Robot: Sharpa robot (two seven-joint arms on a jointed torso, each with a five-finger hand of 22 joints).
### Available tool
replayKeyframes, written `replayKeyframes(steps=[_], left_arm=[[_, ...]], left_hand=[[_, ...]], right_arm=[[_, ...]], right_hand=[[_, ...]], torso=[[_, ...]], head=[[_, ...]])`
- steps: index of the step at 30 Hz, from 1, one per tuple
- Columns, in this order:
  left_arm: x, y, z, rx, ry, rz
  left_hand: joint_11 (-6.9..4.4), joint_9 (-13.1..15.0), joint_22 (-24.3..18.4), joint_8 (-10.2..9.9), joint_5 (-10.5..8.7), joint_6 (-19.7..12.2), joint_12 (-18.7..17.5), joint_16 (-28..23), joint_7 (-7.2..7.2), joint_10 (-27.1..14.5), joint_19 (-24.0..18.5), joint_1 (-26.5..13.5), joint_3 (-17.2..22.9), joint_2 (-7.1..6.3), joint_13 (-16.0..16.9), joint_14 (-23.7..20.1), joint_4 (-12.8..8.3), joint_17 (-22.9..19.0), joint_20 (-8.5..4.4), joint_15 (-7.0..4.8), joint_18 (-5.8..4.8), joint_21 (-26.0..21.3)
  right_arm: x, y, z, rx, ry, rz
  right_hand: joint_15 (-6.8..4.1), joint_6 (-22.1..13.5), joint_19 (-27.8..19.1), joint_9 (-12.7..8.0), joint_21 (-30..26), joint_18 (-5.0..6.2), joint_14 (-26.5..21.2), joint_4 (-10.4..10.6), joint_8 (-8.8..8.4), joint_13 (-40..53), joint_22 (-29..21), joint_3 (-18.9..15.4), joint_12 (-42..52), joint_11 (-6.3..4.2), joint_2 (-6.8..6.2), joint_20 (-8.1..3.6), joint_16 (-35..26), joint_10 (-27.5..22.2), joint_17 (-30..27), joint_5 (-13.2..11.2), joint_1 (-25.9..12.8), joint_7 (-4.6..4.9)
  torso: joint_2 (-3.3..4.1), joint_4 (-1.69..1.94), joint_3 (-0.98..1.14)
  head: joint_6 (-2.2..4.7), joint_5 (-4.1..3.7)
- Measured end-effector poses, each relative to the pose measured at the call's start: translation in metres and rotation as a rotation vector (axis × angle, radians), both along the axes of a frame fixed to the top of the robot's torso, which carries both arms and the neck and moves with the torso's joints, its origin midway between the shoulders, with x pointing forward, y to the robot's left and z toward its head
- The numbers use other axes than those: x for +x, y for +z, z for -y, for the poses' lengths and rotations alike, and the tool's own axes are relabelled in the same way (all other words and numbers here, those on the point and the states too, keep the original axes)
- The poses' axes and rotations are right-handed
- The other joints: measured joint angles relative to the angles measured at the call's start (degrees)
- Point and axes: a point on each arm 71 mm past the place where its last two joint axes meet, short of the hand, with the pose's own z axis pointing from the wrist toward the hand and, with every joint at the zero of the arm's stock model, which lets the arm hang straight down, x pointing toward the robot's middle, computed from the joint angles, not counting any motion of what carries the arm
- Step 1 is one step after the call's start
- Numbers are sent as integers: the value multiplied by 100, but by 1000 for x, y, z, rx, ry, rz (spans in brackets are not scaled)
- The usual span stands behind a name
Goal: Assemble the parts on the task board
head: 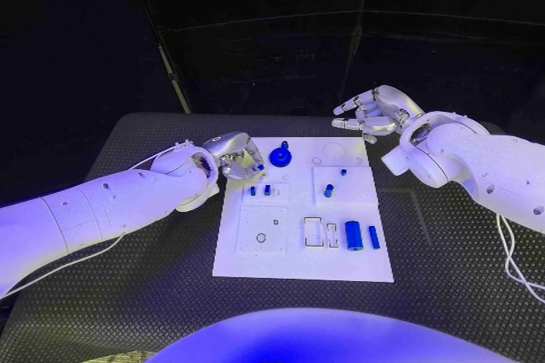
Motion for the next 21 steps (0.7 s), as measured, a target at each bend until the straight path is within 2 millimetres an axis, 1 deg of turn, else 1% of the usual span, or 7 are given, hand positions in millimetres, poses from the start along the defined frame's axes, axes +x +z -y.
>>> replayKeyframes(steps=[2,3,10,13,21], left_arm=[[0,0,-1,-8,5,-1],[0,0,-1,-11,7,-3],[-1,1,-2,-33,14,-14],[-1,1,-1,-41,15,-21],[-2,1,3,-58,8,-36]], left_hand=[[-2,1,0,0,0,0,0,0,0,2,0,-2,0,2,0,0,0,0,0,0,0,0],[-22,1,6,0,0,0,0,0,0,22,0,-2,0,2,0,0,0,0,0,0,0,0],[-21,2,8,0,-1,-1,0,0,1,21,0,-18,0,17,0,0,0,-4,0,0,0,0],[-21,2,3,0,-2,-1,0,0,2,21,0,-22,-1,20,0,0,0,-18,0,0,0,0],[-21,2,-9,-13,-19,-8,0,0,8,21,0,-33,-1,15,0,0,0,-43,0,0,0,0]], right_arm=[[0,0,0,0,0,-1],[0,0,0,0,0,-1],[0,-1,0,0,-1,-2],[0,-1,0,0,-1,-2],[0,-1,0,0,-1,-3]], right_hand=[[0,0,0,0,0,0,0,6,0,0,0,-6,0,0,21,0,0,0,0,0,-21,0],[0,0,0,0,0,0,0,6,0,0,0,-6,0,0,21,0,0,0,0,0,-21,0],[0,0,0,0,0,1,0,6,0,0,0,-6,0,0,21,0,0,0,0,0,-21,0],[0,0,0,0,0,0,0,6,0,0,0,-6,0,0,21,0,0,0,0,0,-21,0],[0,0,0,0,0,0,0,5,0,0,0,-6,0,0,21,0,0,0,0,0,-21,0]], torso=[[0,2,0],[0,2,0],[0,2,1],[0,2,4],[0,-1,7]], head=[[0,-1],[-2,-1],[-14,5],[-16,9],[-18,7]])
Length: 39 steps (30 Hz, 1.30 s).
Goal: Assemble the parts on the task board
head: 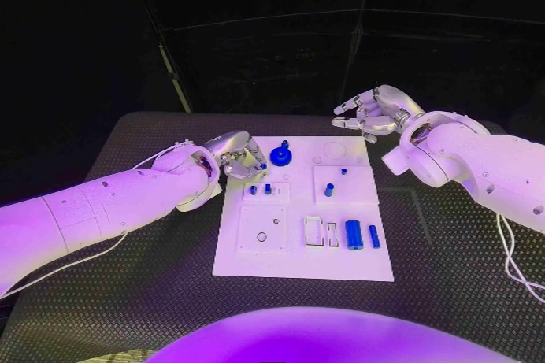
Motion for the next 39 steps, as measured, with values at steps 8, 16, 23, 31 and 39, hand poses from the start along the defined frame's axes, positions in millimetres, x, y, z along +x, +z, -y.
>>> replayKeyframes(steps=[8,16,23,31,39], left_arm=[[-1,-1,4,-9,-9,-9],[-1,-2,6,-9,-17,-20],[-1,-3,7,-5,-21,-31],[-1,-4,9,-4,-29,-41],[-1,-5,9,-3,-29,-45]], left_hand=[[0,1,0,18,-5,10,0,0,-8,0,0,-7,-7,-8,0,0,-6,0,0,0,0,0],[0,1,-10,18,19,23,0,0,1,0,0,-12,-7,-13,0,0,-6,-27,0,0,0,0],[0,2,-10,17,19,24,0,0,-1,0,0,-4,-7,-7,0,0,-6,-27,0,0,0,0],[0,2,-19,-4,19,25,0,0,-1,0,0,5,-8,1,0,0,-6,-46,0,0,0,-31],[0,2,-19,18,18,25,0,0,-1,0,0,13,-8,-7,-1,0,-6,-46,0,0,0,-31]], right_arm=[[0,0,0,0,1,-1],[0,-1,-1,1,1,-2],[0,-1,-1,1,2,-2],[0,-1,-2,2,3,-3],[0,-1,-2,2,3,-4]], right_hand=[[0,0,0,0,0,0,0,0,0,0,0,0,0,0,0,0,0,0,0,0,0,0],[0,0,0,0,0,0,0,0,0,0,0,0,0,0,0,0,0,0,0,0,0,0],[0,0,0,0,0,0,0,0,0,0,0,0,0,0,0,0,0,0,-1,0,0,0],[0,0,0,0,0,0,0,0,0,0,0,0,0,0,0,0,0,0,-1,0,0,0],[0,0,0,0,0,0,0,0,0,0,0,0,0,0,0,0,0,0,-1,0,0,0]], torso=[[1,-3,1],[1,-4,1],[1,-4,1],[2,-4,1],[0,-4,-1]], head=[[0,-13],[-9,-17],[-17,-23],[-27,-24],[-29,-28]])
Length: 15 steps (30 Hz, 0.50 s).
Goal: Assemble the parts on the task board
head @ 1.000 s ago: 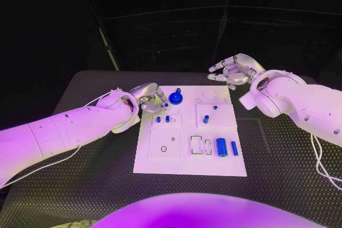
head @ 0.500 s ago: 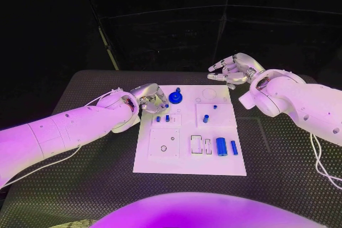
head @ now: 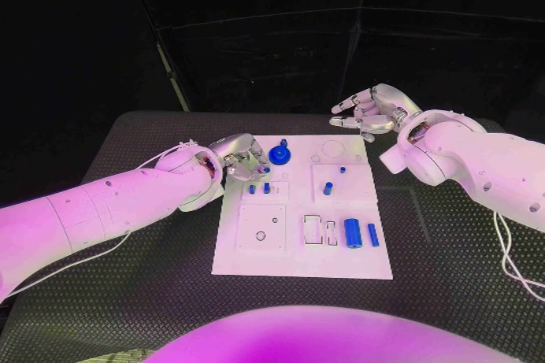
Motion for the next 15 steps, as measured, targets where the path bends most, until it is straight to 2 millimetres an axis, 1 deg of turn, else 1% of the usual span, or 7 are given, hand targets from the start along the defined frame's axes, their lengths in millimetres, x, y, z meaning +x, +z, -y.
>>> replayKeyframes(steps=[15], left_arm=[[1,-1,-3,6,11,-3]], left_hand=[[0,0,10,-1,-21,-2,0,0,3,0,0,10,0,-13,0,0,0,35,0,0,0,0]], right_arm=[[0,0,0,0,0,-1]], right_hand=[[0,0,0,0,0,0,0,0,0,0,0,0,0,0,0,0,0,0,0,0,0,0]], torso=[[0,3,-2]], head=[[-15,4]])
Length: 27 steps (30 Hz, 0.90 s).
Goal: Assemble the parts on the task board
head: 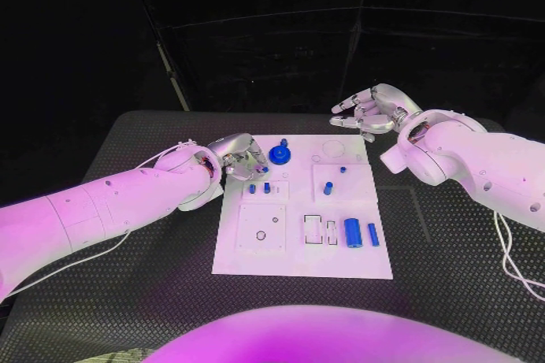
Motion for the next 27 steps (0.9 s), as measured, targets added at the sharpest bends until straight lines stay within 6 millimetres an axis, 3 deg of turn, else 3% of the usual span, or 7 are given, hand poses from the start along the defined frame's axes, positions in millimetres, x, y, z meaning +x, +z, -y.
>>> replayKeyframes(steps=[27], left_arm=[[1,-2,-1,12,0,-24]], left_hand=[[0,1,-1,1,23,-13,0,0,13,0,0,-35,16,-7,0,0,-17,-10,0,0,0,0]], right_arm=[[0,0,0,0,0,-1]], right_hand=[[0,0,0,0,0,0,0,0,0,0,0,0,0,0,0,0,0,0,3,0,0,0]], torso=[[0,1,-2]], head=[[-21,4]])
